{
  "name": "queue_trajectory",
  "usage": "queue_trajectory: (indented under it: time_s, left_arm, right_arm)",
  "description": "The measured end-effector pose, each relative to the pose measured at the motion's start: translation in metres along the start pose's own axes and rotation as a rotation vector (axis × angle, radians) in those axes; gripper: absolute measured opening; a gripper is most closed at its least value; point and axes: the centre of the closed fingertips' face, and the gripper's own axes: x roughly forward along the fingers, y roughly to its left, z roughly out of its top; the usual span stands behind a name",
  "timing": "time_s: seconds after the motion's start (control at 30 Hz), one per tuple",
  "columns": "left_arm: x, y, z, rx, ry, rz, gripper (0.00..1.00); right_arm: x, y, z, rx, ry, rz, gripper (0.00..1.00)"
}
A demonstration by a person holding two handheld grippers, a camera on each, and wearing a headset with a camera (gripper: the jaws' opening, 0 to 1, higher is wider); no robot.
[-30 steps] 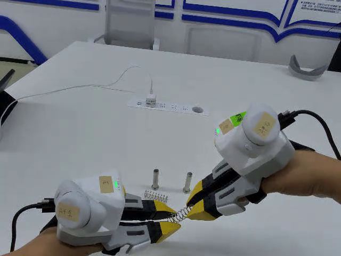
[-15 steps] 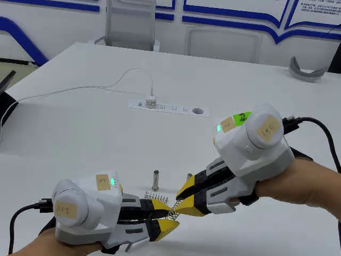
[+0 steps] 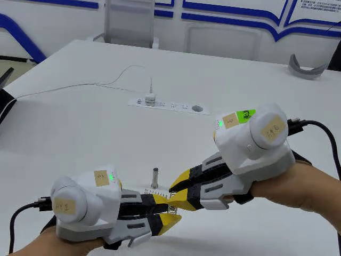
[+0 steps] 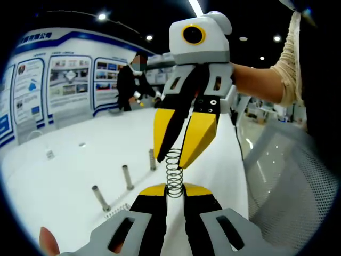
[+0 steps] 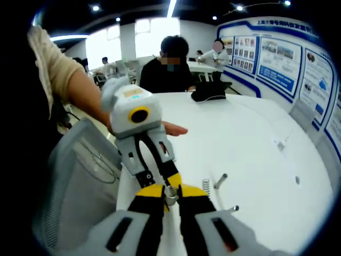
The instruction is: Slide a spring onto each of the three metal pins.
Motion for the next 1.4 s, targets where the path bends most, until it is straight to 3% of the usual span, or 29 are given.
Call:
queue_trajectory:
  time_s: [0.1, 0.47, 1.4]
  left_arm:
    - [0.001, 0.001, -0.001, -0.037, 0.012, -0.002, 0.11]
    - [0.0, 0.0, 0.0, -0.064, 0.013, -0.01, 0.11]
    - [-0.003, 0.006, 0.01, -0.064, -0.015, 0.009, 0.11]
  right_arm:
    - [0.0, -0.001, -0.002, 0.005, 0.006, -0.004, 0.11]
    - [-0.001, -0.002, 0.0, 0.012, 0.0, -0.009, 0.11]
    - [-0.011, -0.011, 0.003, 0.058, -0.031, -0.034, 0.11]
